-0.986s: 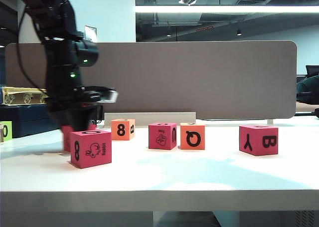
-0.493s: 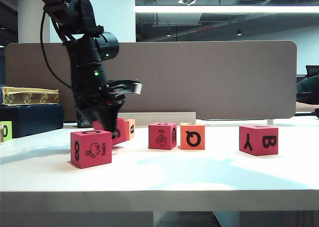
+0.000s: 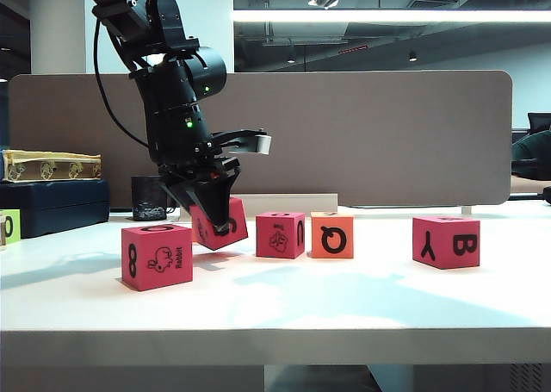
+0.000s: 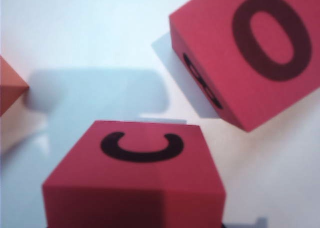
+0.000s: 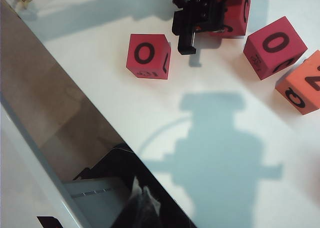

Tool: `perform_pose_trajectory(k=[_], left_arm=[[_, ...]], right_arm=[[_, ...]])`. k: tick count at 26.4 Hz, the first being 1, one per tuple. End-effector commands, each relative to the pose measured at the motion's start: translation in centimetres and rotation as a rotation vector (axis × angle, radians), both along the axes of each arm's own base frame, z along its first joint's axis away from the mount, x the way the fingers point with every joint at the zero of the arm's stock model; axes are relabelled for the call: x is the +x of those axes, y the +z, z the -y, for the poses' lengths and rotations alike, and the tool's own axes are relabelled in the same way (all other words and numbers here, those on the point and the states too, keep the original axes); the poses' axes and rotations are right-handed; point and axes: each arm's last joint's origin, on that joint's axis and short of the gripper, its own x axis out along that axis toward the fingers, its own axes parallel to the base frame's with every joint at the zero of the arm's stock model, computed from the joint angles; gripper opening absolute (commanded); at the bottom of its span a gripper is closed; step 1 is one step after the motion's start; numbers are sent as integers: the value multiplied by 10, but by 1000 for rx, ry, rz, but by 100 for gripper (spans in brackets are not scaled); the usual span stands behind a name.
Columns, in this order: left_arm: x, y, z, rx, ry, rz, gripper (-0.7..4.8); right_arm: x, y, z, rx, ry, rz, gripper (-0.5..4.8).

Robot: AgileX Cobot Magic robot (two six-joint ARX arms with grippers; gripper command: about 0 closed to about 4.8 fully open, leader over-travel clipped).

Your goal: Select the appropriate blocks from the scattered letter blocks on the table and arrange them in a row to spell out "2024".

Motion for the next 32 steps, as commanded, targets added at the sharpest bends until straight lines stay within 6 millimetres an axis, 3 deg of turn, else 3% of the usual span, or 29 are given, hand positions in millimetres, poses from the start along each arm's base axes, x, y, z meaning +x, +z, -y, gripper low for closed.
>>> perform_pose_trajectory(k=[1, 4, 11, 18, 32], left_arm=[[0, 2, 1, -14, -10, 0, 231], [-1, 2, 2, -51, -30, -23, 295], [-2, 3, 5, -55, -37, -20, 309], [1, 6, 1, 68, 37, 57, 441], [-3, 6, -5, 172, 114, 38, 439]], right_arm=[[0, 2, 0, 9, 0, 13, -2], [0, 2, 0, 10, 1, 13, -2], [0, 2, 0, 9, 1, 12, -2], [-1, 2, 0, 7, 3, 5, -2], [-1, 2, 0, 7, 3, 5, -2]])
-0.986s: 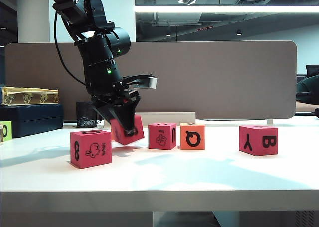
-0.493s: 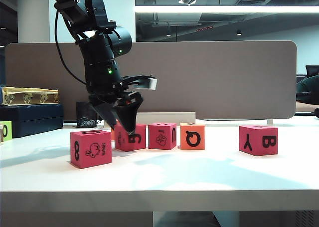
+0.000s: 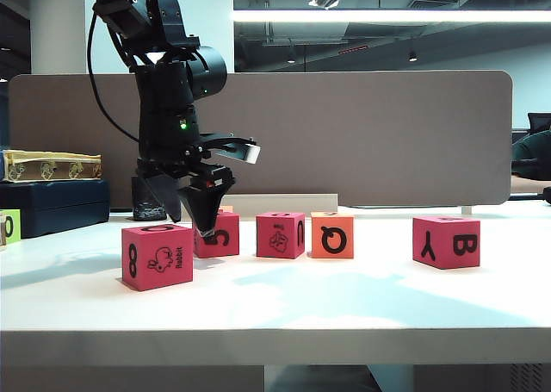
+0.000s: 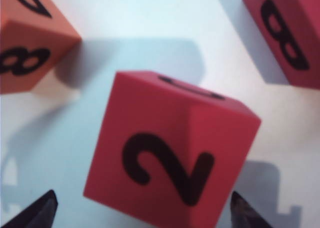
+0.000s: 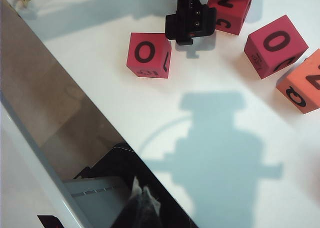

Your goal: Select the appropriate blocks from the scattered letter blocks on the table and arrange them in a row to spell out "2024".

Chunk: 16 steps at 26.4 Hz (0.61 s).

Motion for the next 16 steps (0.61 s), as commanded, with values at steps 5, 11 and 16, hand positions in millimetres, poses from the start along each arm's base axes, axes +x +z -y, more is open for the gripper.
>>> perform_pose_trajectory(k=[5, 11, 16], left_arm=[[1, 5, -3, 73, 88, 57, 435], [4, 7, -3, 76, 160, 103, 434], [0, 7, -6, 133, 170, 79, 435]], right_arm=[[-1, 2, 0, 9, 3, 8, -2], [-1, 2, 0, 8, 2, 9, -2], [-1, 2, 0, 8, 2, 8, -2]])
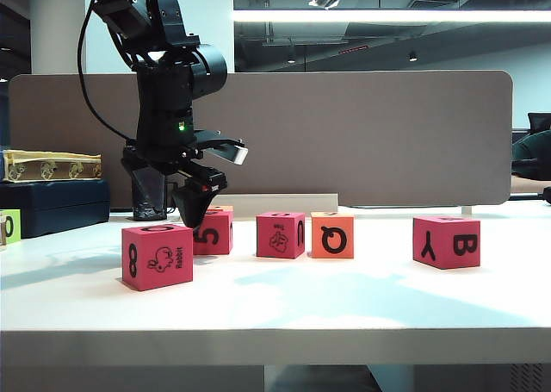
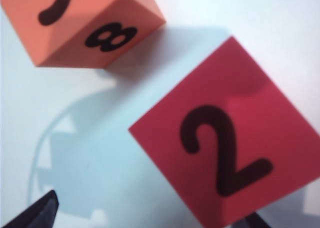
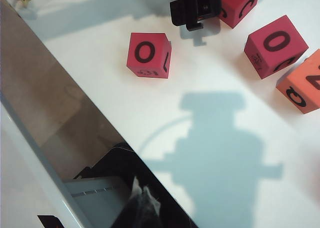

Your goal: Select the appropriate blocks from the scattered letter blocks on the table and arrange them in a row to spell out "2024".

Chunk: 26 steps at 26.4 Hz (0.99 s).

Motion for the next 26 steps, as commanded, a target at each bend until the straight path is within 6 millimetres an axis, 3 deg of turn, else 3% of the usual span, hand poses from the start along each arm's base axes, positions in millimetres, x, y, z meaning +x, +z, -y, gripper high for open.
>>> perform_pose_trajectory(k=[1, 5, 11, 15, 17, 19, 22, 25, 26], left_arm=[[-9, 6, -5, 68, 17, -51, 435], [-19, 21, -13, 26, 35, -91, 434], [-46, 86, -22, -269, -31, -32, 434], [-80, 138, -26, -588, -157, -43, 427], [-92, 153, -30, -632, -175, -26, 424], [-114, 177, -40, -650, -194, 34, 371], [-138, 198, -50, -665, -209, 81, 366], [-154, 211, -57, -676, -220, 118, 366], [-159, 215, -59, -681, -226, 135, 366]], right_arm=[[-1, 2, 0, 6, 0, 10, -2], [2, 2, 2, -55, -58, 58, -2], [22, -6, 16, -185, -218, 116, -2], [53, -27, 34, -241, -313, 42, -2], [63, -36, 40, -265, -340, 7, -2], [81, -54, 53, -305, -388, -61, -1], [96, -72, 65, -344, -428, -136, 14], [104, -88, 70, -370, -463, -211, 230], [107, -94, 70, -384, -460, -233, 344]])
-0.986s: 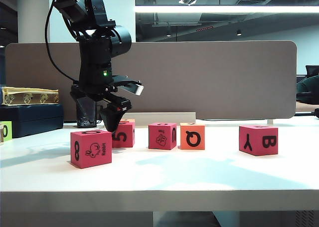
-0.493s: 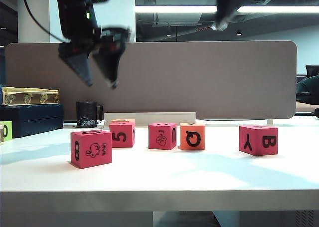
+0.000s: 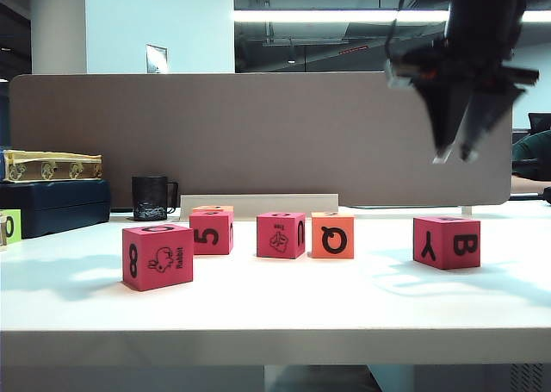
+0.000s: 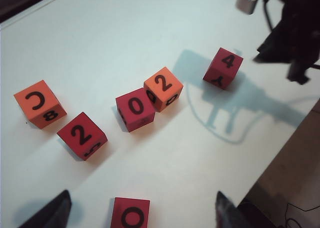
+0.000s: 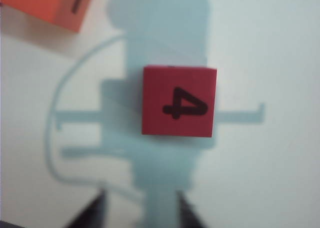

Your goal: Select the appropriate blocks from the scattered letter blocks on the table and arrange them in a row to spell out "2024".

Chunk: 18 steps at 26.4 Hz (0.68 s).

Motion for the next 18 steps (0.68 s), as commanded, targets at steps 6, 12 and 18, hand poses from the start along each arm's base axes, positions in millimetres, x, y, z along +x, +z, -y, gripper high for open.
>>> perform_pose_trajectory(k=[6, 12, 18], left_arm=[[-14, 9, -6, -11, -3, 12, 366], [-18, 9, -7, -4, -4, -8, 366], [-21, 11, -7, -39, -43, -14, 292]], right_arm=[[15, -22, -4, -12, -18, -42, 432], [29, -37, -6, -69, -38, 0, 432], [41, -59, -7, -81, -46, -22, 431]])
